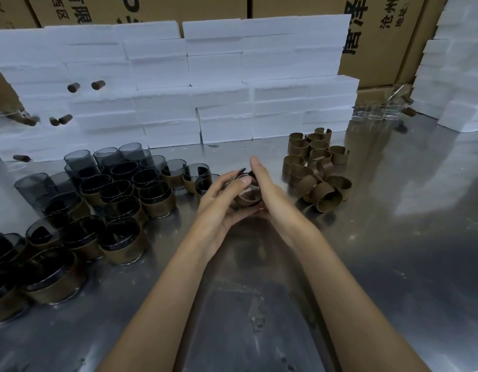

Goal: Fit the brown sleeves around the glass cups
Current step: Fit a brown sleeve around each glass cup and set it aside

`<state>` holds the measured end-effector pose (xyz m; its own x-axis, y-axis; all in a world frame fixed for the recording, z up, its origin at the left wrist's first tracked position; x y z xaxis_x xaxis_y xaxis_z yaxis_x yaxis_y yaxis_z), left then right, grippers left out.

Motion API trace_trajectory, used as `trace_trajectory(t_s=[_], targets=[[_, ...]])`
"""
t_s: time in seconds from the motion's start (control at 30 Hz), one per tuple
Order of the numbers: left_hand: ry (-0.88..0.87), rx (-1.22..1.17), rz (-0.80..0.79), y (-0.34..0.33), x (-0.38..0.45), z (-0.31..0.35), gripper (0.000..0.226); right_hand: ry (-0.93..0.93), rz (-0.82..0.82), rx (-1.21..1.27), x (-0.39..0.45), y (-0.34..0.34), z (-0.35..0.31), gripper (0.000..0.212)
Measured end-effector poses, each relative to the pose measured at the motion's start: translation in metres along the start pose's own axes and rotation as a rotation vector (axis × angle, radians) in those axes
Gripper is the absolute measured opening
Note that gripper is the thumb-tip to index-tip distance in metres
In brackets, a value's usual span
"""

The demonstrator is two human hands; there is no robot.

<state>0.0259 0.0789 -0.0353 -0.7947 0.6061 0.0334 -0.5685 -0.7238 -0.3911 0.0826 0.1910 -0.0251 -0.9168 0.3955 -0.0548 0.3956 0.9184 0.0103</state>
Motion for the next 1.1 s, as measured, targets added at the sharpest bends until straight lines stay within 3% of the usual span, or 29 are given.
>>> trace_trajectory(t_s=[0.2, 0.4, 0.6, 0.73, 0.83, 0.9, 1.0, 1.1], targets=[[0.044, -0.014, -0.037, 0.001, 0.000, 0.003, 0.045, 0.109, 0.092, -0.050, -0.002, 0.001, 0.005, 0.069], [0.095, -0.053, -0.059, 0.005, 0.001, -0.002, 0.042, 0.081, 0.122, -0.026, -0.006, 0.001, 0.007, 0.086], [0.102, -0.088, -0.057, 0.003, 0.000, -0.005, 0.031, 0.099, 0.259, 0.100, -0.003, 0.002, 0.015, 0.057], [0.138, 0.013, -0.074, 0.002, 0.000, 0.002, 0.055, 0.173, 0.305, -0.005, 0.002, 0.002, 0.020, 0.061], [0.171, 0.117, 0.100, 0.003, 0.004, 0.005, 0.065, 0.348, 0.311, -0.185, -0.001, -0.004, 0.020, 0.051], [0.155, 0.102, 0.217, 0.002, 0.004, 0.002, 0.060, 0.422, 0.271, -0.255, -0.004, -0.007, 0.021, 0.044], [0.113, 0.014, 0.289, -0.002, -0.001, -0.002, 0.039, 0.361, 0.232, -0.100, -0.005, -0.013, 0.020, 0.031], [0.118, 0.031, 0.313, -0.005, -0.001, -0.005, 0.028, 0.065, 0.246, 0.296, -0.006, -0.017, 0.014, 0.025]])
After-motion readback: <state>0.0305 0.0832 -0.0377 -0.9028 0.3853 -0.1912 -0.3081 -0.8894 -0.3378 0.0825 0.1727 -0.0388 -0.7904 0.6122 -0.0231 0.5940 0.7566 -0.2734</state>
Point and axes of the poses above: each hand's wrist, its own x-axis towards the middle knuckle, its own y-axis out of the back of the hand, z = x × y, the point moved 1 cm from there along x, towards the middle knuckle, and after that the axes turned 2 degrees about x, right-handed, at the moved point
